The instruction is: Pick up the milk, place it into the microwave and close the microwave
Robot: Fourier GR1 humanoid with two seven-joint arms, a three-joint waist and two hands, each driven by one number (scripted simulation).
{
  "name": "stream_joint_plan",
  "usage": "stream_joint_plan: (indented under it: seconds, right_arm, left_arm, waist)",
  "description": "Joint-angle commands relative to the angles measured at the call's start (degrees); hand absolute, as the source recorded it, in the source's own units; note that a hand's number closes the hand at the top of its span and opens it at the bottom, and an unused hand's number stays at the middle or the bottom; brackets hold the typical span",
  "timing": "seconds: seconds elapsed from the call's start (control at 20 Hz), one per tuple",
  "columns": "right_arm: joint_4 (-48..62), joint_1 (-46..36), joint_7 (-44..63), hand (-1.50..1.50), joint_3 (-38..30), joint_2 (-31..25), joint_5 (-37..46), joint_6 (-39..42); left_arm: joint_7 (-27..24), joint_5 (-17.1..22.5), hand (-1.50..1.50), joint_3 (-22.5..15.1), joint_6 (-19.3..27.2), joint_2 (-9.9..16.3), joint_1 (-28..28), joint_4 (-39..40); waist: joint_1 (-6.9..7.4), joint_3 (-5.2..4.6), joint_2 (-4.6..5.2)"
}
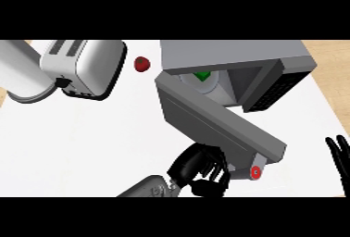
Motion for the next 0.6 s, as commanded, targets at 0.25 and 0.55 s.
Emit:
stream_joint_plan:
  seconds: [0.25, 0.55]
  right_arm:
    - [-3.7, -3.2, 2.5, -1.5, -0.6, -1.8, -2.8, 0.2]
    - [-4.5, -3.4, 4.0, -1.5, -0.7, -3.4, -5.6, 2.0]
  left_arm:
    - [-6.9, 12.0, -1.5, 5.3, 10.0, -0.5, -7.3, -1.3]
    - [-10.3, 16.5, -1.5, 6.2, 13.5, -0.5, -11.9, 1.4]
  waist:
    - [-4.51, -0.39, 1.43]
    - [-7.99, -0.17, 2.11]
